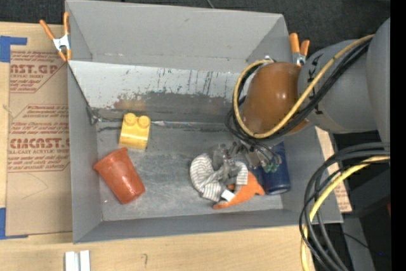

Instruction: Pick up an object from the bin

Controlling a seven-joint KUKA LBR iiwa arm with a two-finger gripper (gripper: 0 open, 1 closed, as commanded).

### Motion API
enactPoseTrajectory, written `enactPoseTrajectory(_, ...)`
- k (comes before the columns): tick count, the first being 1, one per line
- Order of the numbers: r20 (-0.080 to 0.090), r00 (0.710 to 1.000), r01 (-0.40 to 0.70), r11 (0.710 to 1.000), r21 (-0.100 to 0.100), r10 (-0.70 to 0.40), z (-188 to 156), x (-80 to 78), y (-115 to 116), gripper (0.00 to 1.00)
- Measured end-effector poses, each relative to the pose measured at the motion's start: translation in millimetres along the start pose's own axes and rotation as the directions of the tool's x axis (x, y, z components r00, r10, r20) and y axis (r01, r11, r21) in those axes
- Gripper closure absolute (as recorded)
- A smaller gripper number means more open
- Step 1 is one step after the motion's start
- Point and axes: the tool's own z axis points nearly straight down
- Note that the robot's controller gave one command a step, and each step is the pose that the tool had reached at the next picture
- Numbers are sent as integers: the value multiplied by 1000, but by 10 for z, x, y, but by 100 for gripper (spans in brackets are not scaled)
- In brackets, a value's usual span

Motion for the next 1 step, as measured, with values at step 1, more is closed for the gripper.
enactPoseTrajectory(1, 4, 998, 60, 998, 1, -60, -1614, 142, -217, 100)
